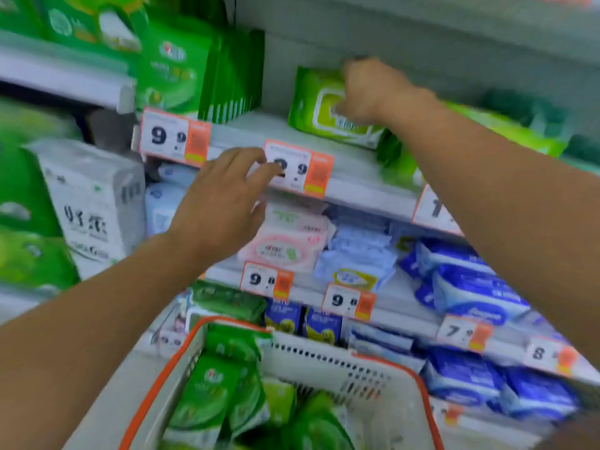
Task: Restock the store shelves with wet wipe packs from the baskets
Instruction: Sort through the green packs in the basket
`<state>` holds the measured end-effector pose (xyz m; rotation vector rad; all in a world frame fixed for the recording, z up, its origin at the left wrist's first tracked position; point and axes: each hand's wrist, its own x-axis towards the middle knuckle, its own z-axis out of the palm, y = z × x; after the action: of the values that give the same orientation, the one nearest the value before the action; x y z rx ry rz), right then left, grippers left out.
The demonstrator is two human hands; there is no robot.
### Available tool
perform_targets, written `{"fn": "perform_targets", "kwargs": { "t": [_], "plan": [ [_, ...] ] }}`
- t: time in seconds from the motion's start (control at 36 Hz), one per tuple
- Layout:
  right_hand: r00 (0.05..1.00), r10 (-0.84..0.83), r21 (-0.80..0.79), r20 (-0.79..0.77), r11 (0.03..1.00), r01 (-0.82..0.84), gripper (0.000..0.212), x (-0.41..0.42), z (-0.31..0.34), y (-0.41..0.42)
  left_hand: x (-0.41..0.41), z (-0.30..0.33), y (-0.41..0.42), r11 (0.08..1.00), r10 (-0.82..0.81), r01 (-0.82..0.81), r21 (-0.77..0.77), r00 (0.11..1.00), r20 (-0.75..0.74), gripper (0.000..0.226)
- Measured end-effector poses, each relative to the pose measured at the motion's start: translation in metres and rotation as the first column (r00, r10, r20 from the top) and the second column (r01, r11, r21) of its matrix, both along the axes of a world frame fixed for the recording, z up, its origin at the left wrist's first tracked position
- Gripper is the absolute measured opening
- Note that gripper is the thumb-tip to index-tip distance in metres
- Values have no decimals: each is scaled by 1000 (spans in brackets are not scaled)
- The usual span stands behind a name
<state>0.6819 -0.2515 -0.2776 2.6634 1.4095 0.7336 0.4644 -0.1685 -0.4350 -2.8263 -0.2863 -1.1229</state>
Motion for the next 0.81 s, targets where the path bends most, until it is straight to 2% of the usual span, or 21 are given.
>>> {"fn": "perform_targets", "kwargs": {
  "t": [0.03, 0.06, 0.08, 0.11, 0.14, 0.17, 0.19, 0.22, 0.25, 0.28, 0.33, 0.36, 0.39, 0.42, 0.44, 0.5, 0.58, 0.67, 0.72, 0.78, 0.81],
  "plan": [
    [992, 122, 164, 13, 979, -122, 45, -25, -18, -18, -5, -8, -11, 1000, -30, 30, 3, 1000, 7, 38],
    [967, 249, 344, 46, 905, -250, 42, -50, -42, -37, -8, -17, -22, 998, -46, 44, -47, 998, -38, 28],
    [931, 360, 519, 61, 785, -338, 36, -77, -74, -56, -12, -27, -35, 990, -51, 33, -139, 991, -127, 23],
    [893, 449, 657, 33, 663, -358, 29, -102, -113, -75, -17, -38, -49, 973, -42, -16, -232, 968, -246, 22],
    [853, 518, 730, -62, 607, -315, 21, -125, -156, -95, -21, -56, -60, 951, -27, -98, -293, 918, -395, 24],
    [815, 537, 732, -217, 642, -227, 18, -144, -205, -112, -26, -80, -70, 931, -14, -192, -312, 832, -554, 28],
    [766, 483, 653, -424, 749, -111, 19, -163, -250, -127, -33, -107, -79, 912, -4, -283, -297, 718, -696, 36],
    [684, 366, 499, -631, 867, -4, 24, -177, -291, -140, -44, -136, -86, 896, -1, -361, -259, 581, -814, 44],
    [549, 215, 305, -808, 949, 76, 29, -190, -330, -153, -59, -161, -93, 872, -7, -436, -223, 444, -896, 50],
    [386, 81, 137, -919, 983, 120, 31, -198, -362, -163, -77, -182, -98, 837, -24, -513, -191, 315, -949, 55],
    [89, -89, -73, -992, 984, 163, 29, -209, -406, -175, -111, -213, -100, 775, -52, -622, -111, 112, -992, 63],
    [-13, -144, -144, -989, 975, 167, 41, -213, -418, -179, -125, -221, -99, 754, -80, -651, -90, 46, -996, 66],
    [-93, -185, -198, -978, 969, 151, 66, -215, -429, -180, -135, -227, -98, 738, -108, -670, -83, 5, -994, 68],
    [-155, -206, -225, -966, 967, 119, 85, -219, -434, -180, -144, -232, -98, 721, -141, -686, -98, -8, -990, 69],
    [-203, -212, -233, -956, 969, 84, 93, -223, -438, -177, -149, -235, -99, 712, -167, -692, -116, -7, -986, 67],
    [-270, -212, -233, -939, 971, 47, 97, -230, -442, -171, -154, -239, -103, 712, -190, -685, -158, 29, -981, 61],
    [-267, -201, -230, -943, 970, 82, 114, -233, -458, -161, -154, -239, -113, 672, -246, -698, -246, 102, -964, 50],
    [-238, -197, -224, -951, 970, 90, 108, -235, -462, -153, -153, -237, -118, 613, -271, -728, -306, 170, -947, 46],
    [-225, -203, -230, -953, 968, 104, 118, -234, -461, -152, -150, -236, -116, 570, -268, -748, -340, 222, -937, 45],
    [-254, -193, -229, -948, 966, 121, 118, -233, -457, -153, -148, -232, -113, 527, -269, -752, -396, 294, -917, 44],
    [-273, -192, -233, -943, 964, 127, 111, -230, -453, -156, -147, -230, -111, 497, -268, -752, -434, 342, -900, 46]
  ]
}}
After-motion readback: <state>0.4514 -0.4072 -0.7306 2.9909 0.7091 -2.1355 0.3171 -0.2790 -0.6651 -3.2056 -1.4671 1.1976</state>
